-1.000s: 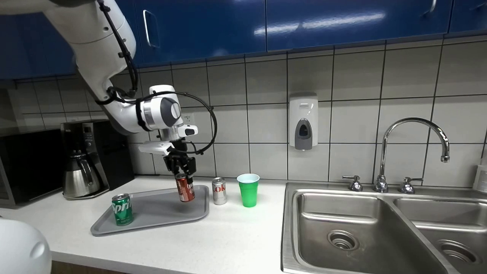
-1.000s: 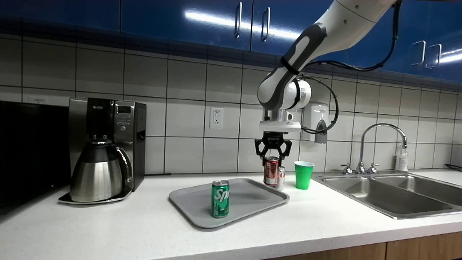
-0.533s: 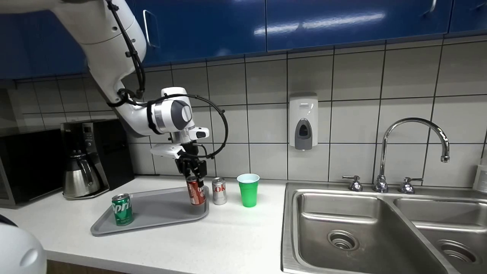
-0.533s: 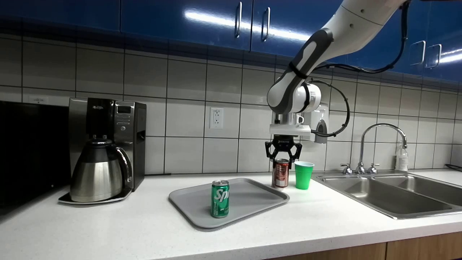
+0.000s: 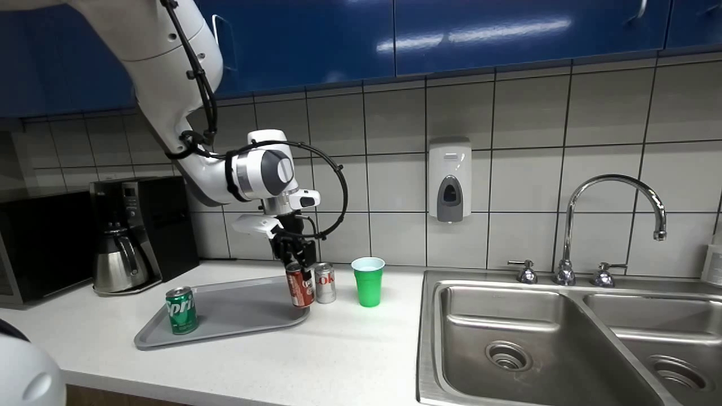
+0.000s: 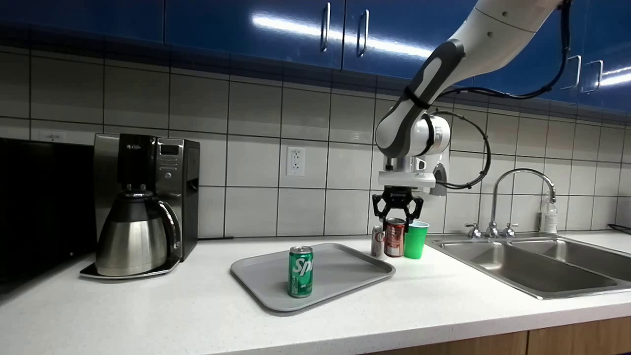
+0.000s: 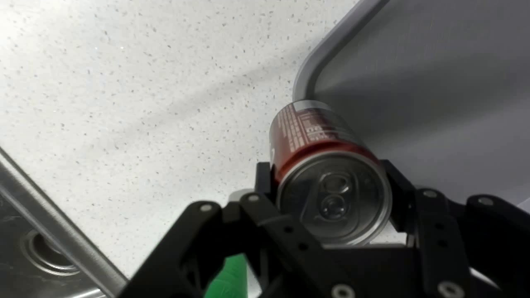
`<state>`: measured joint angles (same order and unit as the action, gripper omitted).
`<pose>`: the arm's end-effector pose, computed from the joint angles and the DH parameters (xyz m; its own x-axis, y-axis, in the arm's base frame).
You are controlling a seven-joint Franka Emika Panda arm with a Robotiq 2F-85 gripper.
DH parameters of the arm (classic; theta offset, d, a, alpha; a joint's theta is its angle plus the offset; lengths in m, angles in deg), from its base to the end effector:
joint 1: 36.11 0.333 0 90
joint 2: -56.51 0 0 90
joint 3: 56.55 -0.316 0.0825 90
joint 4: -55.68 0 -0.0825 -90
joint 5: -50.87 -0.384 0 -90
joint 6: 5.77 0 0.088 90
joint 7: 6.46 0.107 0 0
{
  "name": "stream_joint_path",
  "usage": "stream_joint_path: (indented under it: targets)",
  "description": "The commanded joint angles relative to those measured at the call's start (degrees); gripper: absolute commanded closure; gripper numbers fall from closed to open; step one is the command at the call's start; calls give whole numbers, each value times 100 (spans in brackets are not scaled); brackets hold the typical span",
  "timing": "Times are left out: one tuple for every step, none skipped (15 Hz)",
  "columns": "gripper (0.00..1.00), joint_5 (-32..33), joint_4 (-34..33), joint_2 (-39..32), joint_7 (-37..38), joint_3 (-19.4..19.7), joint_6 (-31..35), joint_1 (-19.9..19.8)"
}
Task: Take the cans off of the tray
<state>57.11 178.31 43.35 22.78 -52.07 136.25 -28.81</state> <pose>0.5775 0.0296 0.3078 0.9222 -0.3617 0.1368 -0.3689 -0.9290 0.0306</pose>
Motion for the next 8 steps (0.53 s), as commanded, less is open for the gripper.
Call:
stream_joint_path:
  targets:
    - [62, -21, 370, 368, -32, -4, 157, -146]
    - [62, -27, 421, 393, -45, 7, 192, -181]
    - [62, -48, 481, 423, -81, 17, 231, -220]
    - [62, -56, 526, 446, -91, 33, 259, -249]
    - [62, -44, 573, 455, -89, 54, 303, -275]
    - [62, -36, 617, 470, -89, 70, 341, -301]
    - [62, -23, 662, 480, -80, 90, 383, -334]
    - [62, -23, 694, 483, -77, 110, 408, -364]
